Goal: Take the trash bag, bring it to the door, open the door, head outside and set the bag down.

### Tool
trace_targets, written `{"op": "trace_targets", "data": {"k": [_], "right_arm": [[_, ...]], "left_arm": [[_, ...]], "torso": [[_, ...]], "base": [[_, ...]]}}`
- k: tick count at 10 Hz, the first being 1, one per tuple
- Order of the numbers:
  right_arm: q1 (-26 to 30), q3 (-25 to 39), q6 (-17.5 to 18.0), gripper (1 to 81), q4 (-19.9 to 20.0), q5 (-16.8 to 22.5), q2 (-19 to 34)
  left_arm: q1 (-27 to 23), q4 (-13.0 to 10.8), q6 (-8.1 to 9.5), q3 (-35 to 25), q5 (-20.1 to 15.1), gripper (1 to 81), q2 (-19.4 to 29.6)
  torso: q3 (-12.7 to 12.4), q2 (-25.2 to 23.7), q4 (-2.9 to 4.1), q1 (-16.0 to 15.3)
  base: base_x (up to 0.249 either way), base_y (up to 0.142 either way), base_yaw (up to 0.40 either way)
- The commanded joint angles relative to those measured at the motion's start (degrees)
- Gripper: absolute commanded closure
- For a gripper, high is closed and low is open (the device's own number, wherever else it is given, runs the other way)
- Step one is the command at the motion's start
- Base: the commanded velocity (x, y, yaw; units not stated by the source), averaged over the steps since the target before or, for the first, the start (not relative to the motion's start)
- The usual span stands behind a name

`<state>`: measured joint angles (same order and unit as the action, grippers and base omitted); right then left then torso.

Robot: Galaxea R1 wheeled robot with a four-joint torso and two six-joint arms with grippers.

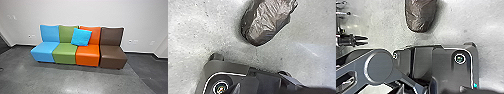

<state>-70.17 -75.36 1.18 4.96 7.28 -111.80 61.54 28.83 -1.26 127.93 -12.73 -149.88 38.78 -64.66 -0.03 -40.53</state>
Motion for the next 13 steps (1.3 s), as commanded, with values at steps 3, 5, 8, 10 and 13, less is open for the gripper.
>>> {"op": "trace_targets", "data": {"k": [3,5,8,10,13], "right_arm": [[2.4,2.4,0.1,1.0,1.0,3.7,3.1],[2.5,2.4,0.1,1.0,1.0,3.7,3.1],[2.1,1.9,0.0,1.0,0.9,3.7,2.2],[1.7,1.0,0.0,1.0,0.9,3.7,2.1],[1.6,1.4,0.0,1.0,0.9,3.7,2.3]], "left_arm": [[-6.9,2.5,0.20,0.5,-4.8,1.0,0.2],[-7.5,2.6,0.20,1.5,-5.0,1.0,-0.9],[-9.1,4.7,0.11,5.5,-6.8,1.0,-3.2],[-9.4,4.7,0.11,4.4,-7.4,1.0,-3.1],[-10.4,4.9,0.11,4.3,-7.4,1.0,-3.8]], "torso": [[0.0,-9.4,0.00,-6.0],[0.0,-13.2,0.00,-8.4],[5.4,-20.5,0.00,-12.7],[7.0,-23.5,0.00,-14.4],[12.7,-29.2,0.00,-18.1]], "base": [[0.000,0.000,0.000],[0.000,0.000,0.000],[0.000,0.000,0.000],[0.000,0.000,0.000],[0.000,0.000,0.000]]}}
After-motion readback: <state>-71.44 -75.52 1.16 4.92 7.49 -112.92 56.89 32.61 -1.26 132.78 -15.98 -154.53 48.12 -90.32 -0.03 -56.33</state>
